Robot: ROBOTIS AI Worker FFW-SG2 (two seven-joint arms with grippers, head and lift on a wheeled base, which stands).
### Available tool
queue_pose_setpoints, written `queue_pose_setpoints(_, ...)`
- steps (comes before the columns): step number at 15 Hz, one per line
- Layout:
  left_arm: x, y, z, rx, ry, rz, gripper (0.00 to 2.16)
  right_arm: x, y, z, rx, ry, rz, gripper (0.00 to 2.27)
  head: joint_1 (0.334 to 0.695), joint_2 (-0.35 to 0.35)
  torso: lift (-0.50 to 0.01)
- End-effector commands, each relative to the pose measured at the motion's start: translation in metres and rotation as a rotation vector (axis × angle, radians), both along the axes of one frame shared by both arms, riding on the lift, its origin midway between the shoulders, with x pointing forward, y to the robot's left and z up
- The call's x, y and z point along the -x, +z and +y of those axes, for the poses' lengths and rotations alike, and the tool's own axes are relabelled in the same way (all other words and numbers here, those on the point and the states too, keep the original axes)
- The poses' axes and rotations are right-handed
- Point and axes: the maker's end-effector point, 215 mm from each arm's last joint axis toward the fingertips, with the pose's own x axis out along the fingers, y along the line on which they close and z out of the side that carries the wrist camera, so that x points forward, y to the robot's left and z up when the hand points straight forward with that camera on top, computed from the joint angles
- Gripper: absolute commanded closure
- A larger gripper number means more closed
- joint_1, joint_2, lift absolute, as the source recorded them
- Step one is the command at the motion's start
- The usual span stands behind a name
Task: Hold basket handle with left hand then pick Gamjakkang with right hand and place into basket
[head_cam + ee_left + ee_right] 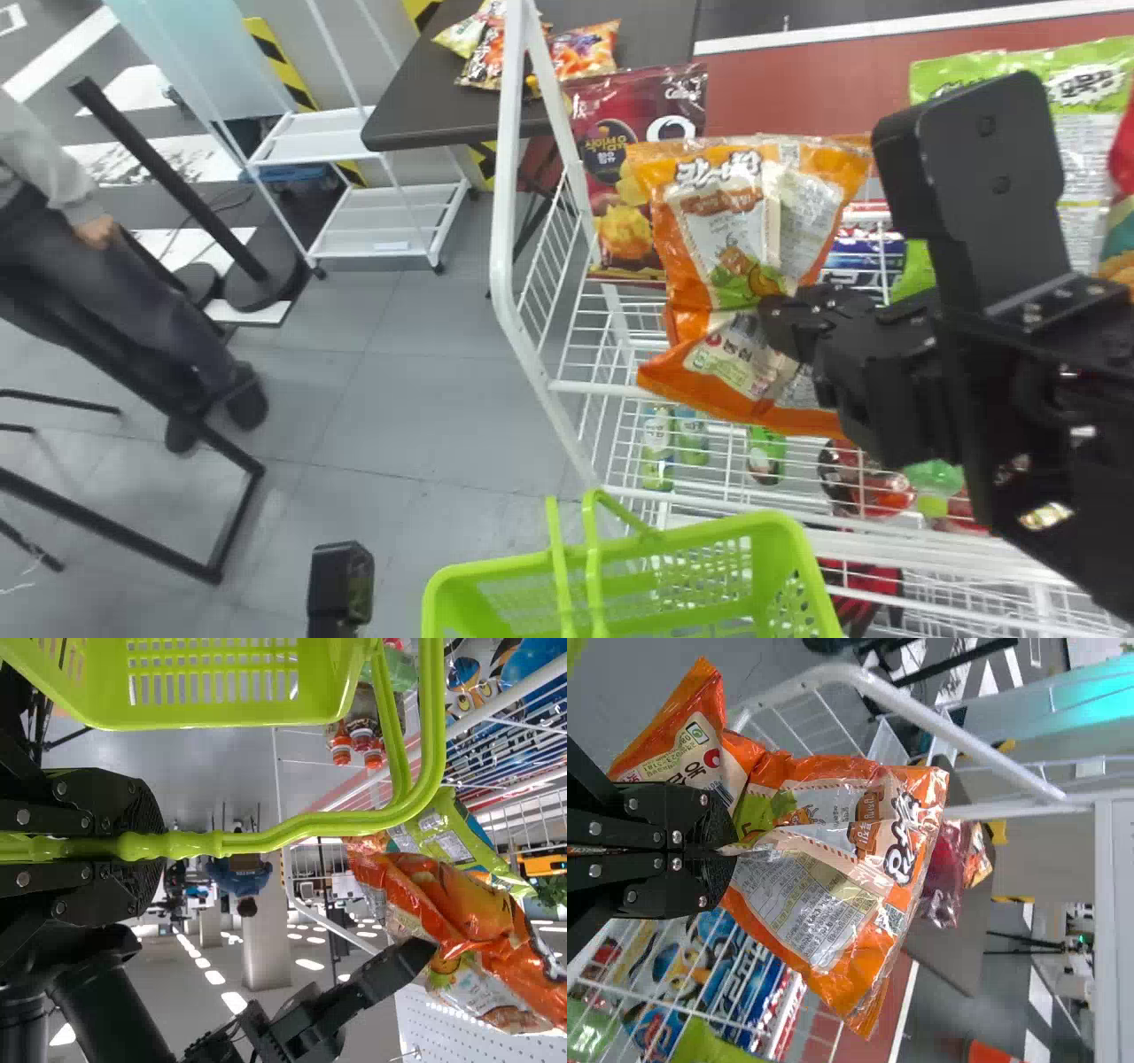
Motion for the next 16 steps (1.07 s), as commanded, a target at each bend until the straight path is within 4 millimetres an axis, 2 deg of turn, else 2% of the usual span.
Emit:
queue_pose_setpoints(1, 0.0, -0.001, 0.0, 0.004, 0.002, 0.003, 2.15, 0.022, -0.024, 0.006, 0.005, 0.037, 0.069, 2.25, 0.695, 0.35, -0.018)
queue_pose_setpoints(8, -0.008, 0.002, 0.003, 0.01, 0.011, -0.01, 2.15, 0.087, -0.079, 0.016, 0.026, 0.146, 0.215, 2.25, 0.695, 0.35, -0.018)
queue_pose_setpoints(11, -0.01, 0.005, 0.002, 0.015, 0.013, -0.017, 2.15, 0.107, -0.1, 0.015, 0.064, 0.182, 0.253, 2.25, 0.695, 0.35, -0.018)
queue_pose_setpoints(14, -0.011, 0.006, 0.003, 0.017, 0.014, -0.022, 2.15, 0.132, -0.136, 0.01, 0.103, 0.214, 0.338, 2.25, 0.695, 0.35, -0.018)
queue_pose_setpoints(16, -0.011, 0.007, 0.001, 0.022, 0.013, -0.023, 2.15, 0.15, -0.162, 0.015, 0.125, 0.248, 0.404, 2.22, 0.695, 0.35, -0.018)
